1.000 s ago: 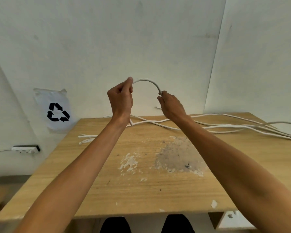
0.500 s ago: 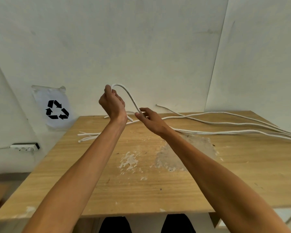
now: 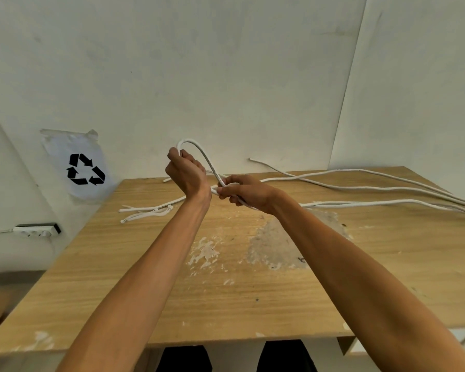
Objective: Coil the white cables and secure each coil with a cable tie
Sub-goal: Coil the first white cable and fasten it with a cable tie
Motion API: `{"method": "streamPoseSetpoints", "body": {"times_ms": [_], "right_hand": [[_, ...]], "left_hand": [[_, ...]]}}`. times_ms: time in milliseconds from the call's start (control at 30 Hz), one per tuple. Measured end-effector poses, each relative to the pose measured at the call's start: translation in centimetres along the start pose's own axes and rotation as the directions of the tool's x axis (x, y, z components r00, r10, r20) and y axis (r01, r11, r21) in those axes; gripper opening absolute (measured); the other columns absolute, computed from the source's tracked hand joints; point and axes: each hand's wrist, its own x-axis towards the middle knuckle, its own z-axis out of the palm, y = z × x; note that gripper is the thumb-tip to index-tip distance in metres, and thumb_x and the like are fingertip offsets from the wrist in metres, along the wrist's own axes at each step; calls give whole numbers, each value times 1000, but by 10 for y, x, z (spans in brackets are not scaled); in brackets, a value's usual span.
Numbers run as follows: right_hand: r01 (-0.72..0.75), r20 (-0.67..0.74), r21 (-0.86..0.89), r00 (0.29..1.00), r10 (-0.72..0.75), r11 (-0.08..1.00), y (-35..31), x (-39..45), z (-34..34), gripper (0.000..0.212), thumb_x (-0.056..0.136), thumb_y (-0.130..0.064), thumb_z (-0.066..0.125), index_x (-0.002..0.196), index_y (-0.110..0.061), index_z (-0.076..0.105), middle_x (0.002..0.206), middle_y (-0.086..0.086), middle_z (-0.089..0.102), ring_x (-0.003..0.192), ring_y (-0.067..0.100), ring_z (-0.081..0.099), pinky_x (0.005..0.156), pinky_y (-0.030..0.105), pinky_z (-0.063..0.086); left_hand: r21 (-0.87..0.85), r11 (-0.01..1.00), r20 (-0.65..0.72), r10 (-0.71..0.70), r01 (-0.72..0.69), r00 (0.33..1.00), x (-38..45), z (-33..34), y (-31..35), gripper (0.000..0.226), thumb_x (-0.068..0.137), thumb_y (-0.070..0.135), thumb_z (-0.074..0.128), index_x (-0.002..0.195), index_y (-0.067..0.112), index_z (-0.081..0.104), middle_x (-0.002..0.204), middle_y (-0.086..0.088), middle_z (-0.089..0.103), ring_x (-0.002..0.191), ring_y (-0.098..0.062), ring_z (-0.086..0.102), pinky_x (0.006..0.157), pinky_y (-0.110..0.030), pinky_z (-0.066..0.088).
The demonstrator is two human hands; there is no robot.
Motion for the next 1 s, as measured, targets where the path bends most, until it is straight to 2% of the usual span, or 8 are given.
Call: {"method": "streamPoseSetpoints", "body": {"times_ms": [167,400,500,600,700,800,900,1000], "right_hand": [[-71,83,-23,994,73,997,2,6,3,22,100,-31,58,104,-9,54,89,2,69,66,10,45,61,24,37],[-79,87,36,993,75,996,9,11,-3,23,96,-29,65,107,-10,58,85,1,63,62,8,44,63,26,36],[-16,8,-69,1000,17,997,9,11,-5,16,94,-26,68,104,-13,64,87,3,68,74,14,48,65,26,38],[39,-17,-219,999,-44,975,11,12,-8,19,91,-20,71,105,-7,68,87,4,69,78,13,59,69,24,45],[71,23,-499,997,-69,864,16,19,-5,15,89,-21,73,101,-12,74,91,7,73,83,17,65,80,36,51],[48,7,-635,998,-56,771,18,22,1,12,87,-25,74,95,-16,77,88,7,73,80,19,64,77,39,52],[52,-22,-621,996,-84,782,16,21,4,11,86,-19,75,91,-9,74,85,10,71,71,14,60,67,31,47],[83,-58,-606,987,-148,791,12,21,3,6,85,-11,75,87,-10,70,82,6,68,70,14,60,65,29,46]], "left_hand": [[24,1000,11,0,0,1000,-10,1,-11,44,100,27,35,58,19,23,53,3,20,44,-15,17,43,-23,18],[60,997,85,-56,51,995,-6,-10,-13,43,100,32,34,61,20,22,56,1,16,47,-15,14,45,-26,14],[194,971,168,-174,141,970,11,-21,-3,43,98,37,40,60,19,32,51,3,23,43,-14,20,42,-26,16],[504,849,219,-304,159,927,47,-31,22,43,99,44,49,67,15,49,48,3,38,38,-11,27,40,-23,23],[836,544,344,-421,-70,839,64,-40,41,51,93,61,56,91,10,65,72,-1,60,43,-8,41,41,-19,31],[910,258,413,-514,-324,752,53,-44,34,68,81,79,52,101,16,71,95,0,71,75,-12,65,64,-27,49],[943,167,317,-713,-288,626,42,-54,9,86,77,88,41,115,16,67,113,-1,67,106,-19,63,89,-39,54],[964,266,244,-856,-15,456,34,-69,-17,82,91,76,36,121,5,64,115,-16,71,110,-31,66,90,-42,56]]}}
